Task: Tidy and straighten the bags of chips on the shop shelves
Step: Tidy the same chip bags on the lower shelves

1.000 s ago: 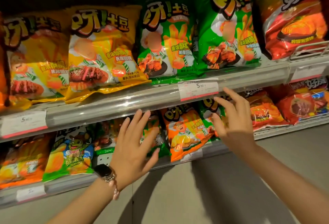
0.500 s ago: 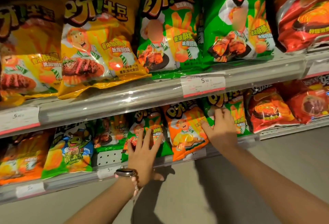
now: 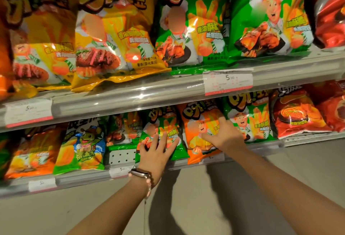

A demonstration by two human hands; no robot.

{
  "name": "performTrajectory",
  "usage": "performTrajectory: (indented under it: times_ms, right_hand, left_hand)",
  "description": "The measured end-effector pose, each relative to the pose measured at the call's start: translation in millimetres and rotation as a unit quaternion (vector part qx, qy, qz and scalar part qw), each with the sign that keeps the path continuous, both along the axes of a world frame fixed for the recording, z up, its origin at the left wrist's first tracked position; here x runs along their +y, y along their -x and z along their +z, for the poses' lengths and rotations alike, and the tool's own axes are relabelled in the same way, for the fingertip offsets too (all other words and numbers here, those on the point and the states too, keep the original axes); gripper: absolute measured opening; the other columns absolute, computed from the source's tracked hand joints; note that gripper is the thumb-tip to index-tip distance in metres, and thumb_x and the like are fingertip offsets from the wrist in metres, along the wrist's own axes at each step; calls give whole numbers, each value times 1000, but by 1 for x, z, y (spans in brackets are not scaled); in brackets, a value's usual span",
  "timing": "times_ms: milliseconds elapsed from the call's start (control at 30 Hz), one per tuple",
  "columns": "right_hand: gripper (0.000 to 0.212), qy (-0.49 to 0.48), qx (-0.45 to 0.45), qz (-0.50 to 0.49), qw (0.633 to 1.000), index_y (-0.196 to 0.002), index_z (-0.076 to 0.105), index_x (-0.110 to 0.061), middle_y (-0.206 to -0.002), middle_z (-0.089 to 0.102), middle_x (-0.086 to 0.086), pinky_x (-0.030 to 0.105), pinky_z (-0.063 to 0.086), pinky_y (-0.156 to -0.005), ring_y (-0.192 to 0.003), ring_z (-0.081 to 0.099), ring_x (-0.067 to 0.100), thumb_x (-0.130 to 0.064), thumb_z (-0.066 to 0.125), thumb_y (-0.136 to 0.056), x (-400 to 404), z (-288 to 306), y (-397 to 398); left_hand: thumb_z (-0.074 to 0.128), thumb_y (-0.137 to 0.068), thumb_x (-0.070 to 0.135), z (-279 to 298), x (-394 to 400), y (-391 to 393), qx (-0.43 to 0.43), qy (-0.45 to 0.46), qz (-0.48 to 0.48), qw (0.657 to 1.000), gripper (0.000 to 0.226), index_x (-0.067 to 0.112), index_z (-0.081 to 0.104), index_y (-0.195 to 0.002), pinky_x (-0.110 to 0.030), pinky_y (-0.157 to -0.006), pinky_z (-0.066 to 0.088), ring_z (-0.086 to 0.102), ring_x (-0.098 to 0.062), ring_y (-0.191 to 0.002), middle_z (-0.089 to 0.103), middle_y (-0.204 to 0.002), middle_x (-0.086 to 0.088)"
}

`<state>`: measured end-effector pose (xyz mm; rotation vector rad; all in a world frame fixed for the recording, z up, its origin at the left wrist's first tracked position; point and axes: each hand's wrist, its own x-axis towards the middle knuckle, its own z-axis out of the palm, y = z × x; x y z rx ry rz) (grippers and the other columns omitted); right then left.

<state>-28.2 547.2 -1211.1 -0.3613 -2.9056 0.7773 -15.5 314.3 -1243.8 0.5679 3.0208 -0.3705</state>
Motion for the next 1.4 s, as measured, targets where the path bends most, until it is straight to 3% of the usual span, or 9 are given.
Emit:
performTrajectory:
  times_ms: [200, 467, 567, 667, 833, 933, 1100, 1233, 1400]
  right_hand:
    - [80, 99, -64, -17, 993, -126, 41, -4, -108, 56, 13, 37, 44, -79, -105, 55, 33, -51, 76, -71, 4, 11, 6]
    - [86, 248, 71, 2, 966, -139, 40, -15, -134, 51, 7, 35, 38, -98, -127, 44, 27, -38, 82, -68, 1, 22, -14]
    - [88, 248, 84, 36, 964, -140, 40, -20, -118, 51, -8, 29, 37, -90, -109, 46, 12, -35, 84, -66, -9, 36, -23]
    - [84, 254, 99, 40, 961, -138, 42, -22, -103, 50, -17, 22, 37, -81, -93, 47, 5, -31, 85, -66, -26, 43, -27]
    - [87, 294, 117, 10, 949, -140, 39, -17, -127, 53, 1, 35, 39, -98, -122, 47, 23, -28, 85, -67, -62, 44, -28]
    - [87, 286, 135, -2, 949, -141, 39, -15, -128, 54, 5, 38, 41, -99, -121, 48, 26, -28, 84, -68, -84, 42, -30]
    - [84, 296, 169, -22, 940, -140, 41, -16, -111, 47, -8, 16, 30, -86, -104, 40, 7, -24, 84, -68, -112, 37, -33]
    - [85, 291, 162, -20, 943, -140, 42, -16, -112, 49, -8, 28, 38, -92, -106, 43, 9, -26, 85, -67, -122, 36, -34]
    - [87, 292, 149, -22, 944, -140, 41, -18, -119, 53, -2, 46, 45, -100, -118, 51, 24, -29, 85, -66, -126, 35, -35]
  left_hand:
    - [63, -81, -1, 0, 0, 3, -7, -6, -7, 1000, 118, 44, -28, -141, -64, -105, 20, -3, -35, -146, -14, -160, -7]
    - [64, -79, -5, 6, 1, 6, -34, -4, -22, 999, 115, 43, -16, -147, -67, -105, 20, -1, -36, -146, -10, -160, -9]
    - [62, -80, -6, 16, -10, 8, -72, -28, -55, 996, 112, 42, -12, -149, -65, -108, 16, -3, -32, -147, -10, -161, -7]
    - [64, -81, 14, 27, -41, 4, -79, -128, -111, 982, 100, 34, -3, -152, -53, -114, 12, -2, -25, -147, -6, -161, -5]
    - [65, -79, 26, 35, -116, -22, 65, -248, -52, 965, 75, 14, 35, -146, -57, -110, 26, 28, -29, -141, 31, -152, -11]
    - [76, -73, 31, 35, -161, -26, 176, -276, 72, 942, 68, 7, 53, -132, -55, -99, 38, 44, -38, -127, 48, -136, -19]
    - [80, -63, 56, 35, -210, -7, 149, -319, 313, 882, 99, 10, 38, -140, -51, -101, 36, 29, -38, -134, 32, -144, -25]
    - [77, -53, 72, 26, -233, 10, 69, -345, 368, 860, 128, 15, 16, -151, -50, -108, 34, 26, -37, -137, 26, -148, -22]
    - [78, -54, 70, 22, -240, 16, 14, -373, 355, 857, 126, 16, 17, -150, -50, -99, 44, 44, -36, -125, 45, -137, -17]
